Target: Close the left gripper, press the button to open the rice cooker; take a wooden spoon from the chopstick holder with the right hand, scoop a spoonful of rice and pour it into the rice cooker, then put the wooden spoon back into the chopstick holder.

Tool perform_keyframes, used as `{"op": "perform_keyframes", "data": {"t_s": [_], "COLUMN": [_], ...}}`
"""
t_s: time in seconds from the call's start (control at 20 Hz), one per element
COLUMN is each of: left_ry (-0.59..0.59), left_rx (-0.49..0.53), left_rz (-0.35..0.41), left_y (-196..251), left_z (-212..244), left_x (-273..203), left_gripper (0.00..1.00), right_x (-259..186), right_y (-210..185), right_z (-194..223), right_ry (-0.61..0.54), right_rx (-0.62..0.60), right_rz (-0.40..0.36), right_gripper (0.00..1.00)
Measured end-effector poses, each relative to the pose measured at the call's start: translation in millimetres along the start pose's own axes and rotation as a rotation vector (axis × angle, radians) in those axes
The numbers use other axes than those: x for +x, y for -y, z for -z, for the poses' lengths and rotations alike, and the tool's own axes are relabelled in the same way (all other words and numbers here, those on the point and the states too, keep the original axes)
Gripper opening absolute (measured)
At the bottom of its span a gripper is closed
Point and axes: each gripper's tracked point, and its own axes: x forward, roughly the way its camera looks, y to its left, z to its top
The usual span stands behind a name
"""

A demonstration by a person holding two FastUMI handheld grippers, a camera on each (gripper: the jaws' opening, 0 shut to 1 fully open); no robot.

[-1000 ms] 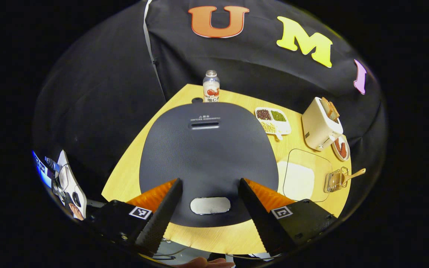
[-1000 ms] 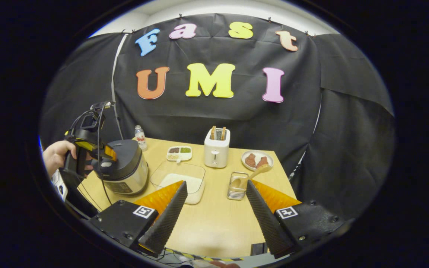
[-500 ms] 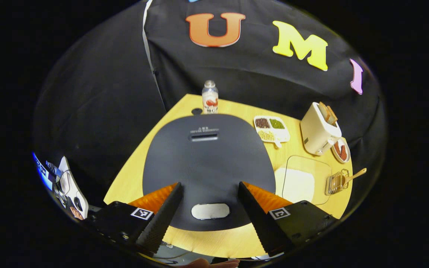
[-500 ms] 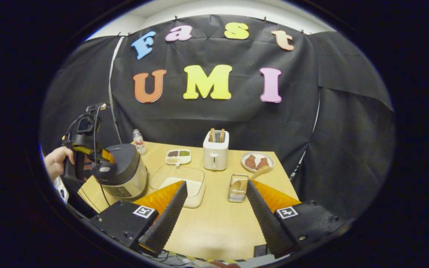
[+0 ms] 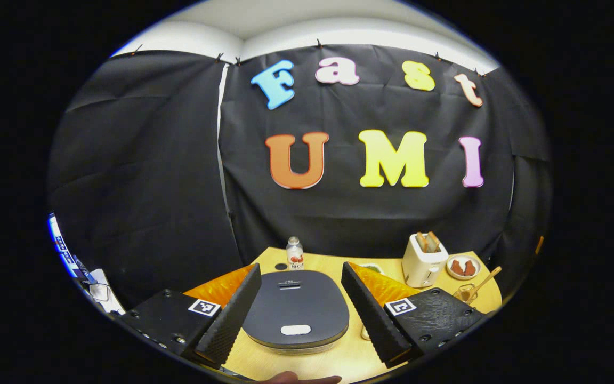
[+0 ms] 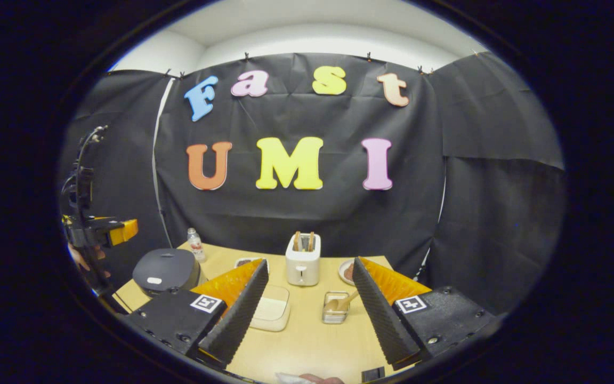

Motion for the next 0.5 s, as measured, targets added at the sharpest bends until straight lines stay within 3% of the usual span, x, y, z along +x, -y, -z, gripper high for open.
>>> {"op": "perform_keyframes", "data": {"t_s": [0.1,0.2,0.35,0.4,0.5], "left_ry": [0.058,0.119,0.161,0.181,0.222], "left_rx": [0.010,0.007,-0.007,-0.009,-0.001], "left_rz": [0.011,0.027,0.057,0.062,0.059], "left_y": [1,5,9,10,5], "left_z": [-13,-30,-44,-49,-58], "left_x": [-30,-61,-94,-101,-113], "left_gripper": [1.00,0.96,0.96,1.00,0.96], "right_x": [-5,-13,-17,-19,-25], "right_y": [0,-4,-3,-4,-3], "right_z": [-17,-29,-25,-25,-24], "right_ry": [0.057,0.101,0.110,0.106,0.107], "right_rx": [0.004,0.023,0.022,0.025,0.026], "right_rz": [0.007,0.005,0.006,0.004,0.007], "right_gripper": [1.00,1.00,1.00,1.00,1.00]}}
